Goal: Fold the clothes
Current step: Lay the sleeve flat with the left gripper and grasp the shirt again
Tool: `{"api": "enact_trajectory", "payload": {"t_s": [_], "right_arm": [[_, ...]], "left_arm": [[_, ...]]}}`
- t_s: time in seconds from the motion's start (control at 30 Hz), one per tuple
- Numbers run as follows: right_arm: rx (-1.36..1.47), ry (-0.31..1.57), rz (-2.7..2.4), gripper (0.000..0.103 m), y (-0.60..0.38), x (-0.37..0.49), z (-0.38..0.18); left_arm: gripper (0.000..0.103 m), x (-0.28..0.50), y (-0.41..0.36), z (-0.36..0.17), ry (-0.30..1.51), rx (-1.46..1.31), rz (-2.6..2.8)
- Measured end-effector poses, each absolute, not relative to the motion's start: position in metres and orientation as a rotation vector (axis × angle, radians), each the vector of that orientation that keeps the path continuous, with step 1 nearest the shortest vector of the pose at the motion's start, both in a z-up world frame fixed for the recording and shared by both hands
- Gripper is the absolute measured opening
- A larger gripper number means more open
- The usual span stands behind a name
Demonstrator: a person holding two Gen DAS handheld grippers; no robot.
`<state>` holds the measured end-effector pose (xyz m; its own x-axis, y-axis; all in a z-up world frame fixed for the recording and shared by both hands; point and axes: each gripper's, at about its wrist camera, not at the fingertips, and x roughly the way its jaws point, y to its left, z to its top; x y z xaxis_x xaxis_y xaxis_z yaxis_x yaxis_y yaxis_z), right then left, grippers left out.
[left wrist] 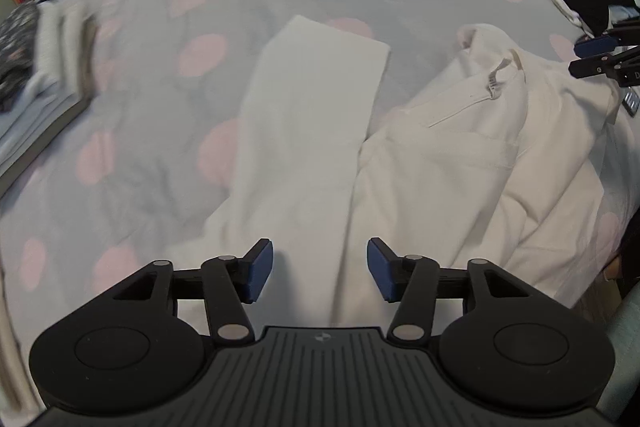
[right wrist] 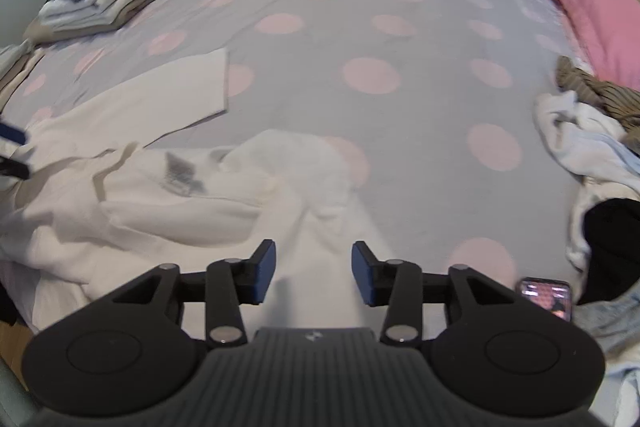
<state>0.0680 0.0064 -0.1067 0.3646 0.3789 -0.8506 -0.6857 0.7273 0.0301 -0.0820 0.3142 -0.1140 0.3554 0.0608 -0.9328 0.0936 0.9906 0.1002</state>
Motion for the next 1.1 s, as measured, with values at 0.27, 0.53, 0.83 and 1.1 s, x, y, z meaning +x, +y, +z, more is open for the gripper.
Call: {"api": "enact_trajectory", "payload": {"t_s": [0.27, 0.53, 0.83, 1.1], "right_arm": [[-0.485, 1.022, 0.781, 0.057, 0.033, 0.053, -0.132], [-0.555, 1.039, 0.803, 0.061, 0.040, 0.042, -0.143], [-0.570, 1.053, 0.800, 0.066, 0.038, 0.041, -0.144], [-0.579, 1.056, 0.796, 0.068, 0.037, 0.039, -0.144]], "left_arm": [[0.002, -0.076, 0.320, -0.126, 1.164, 0.196, 0.125], [0.002, -0.100, 0.356, -0.096, 1.135, 0.151, 0.360], [0.002, -0.134, 0.431, -0.109, 1.274, 0.059, 0.678], [0.015, -0.136, 0.414, -0.115, 1.283, 0.125, 0.572]]}}
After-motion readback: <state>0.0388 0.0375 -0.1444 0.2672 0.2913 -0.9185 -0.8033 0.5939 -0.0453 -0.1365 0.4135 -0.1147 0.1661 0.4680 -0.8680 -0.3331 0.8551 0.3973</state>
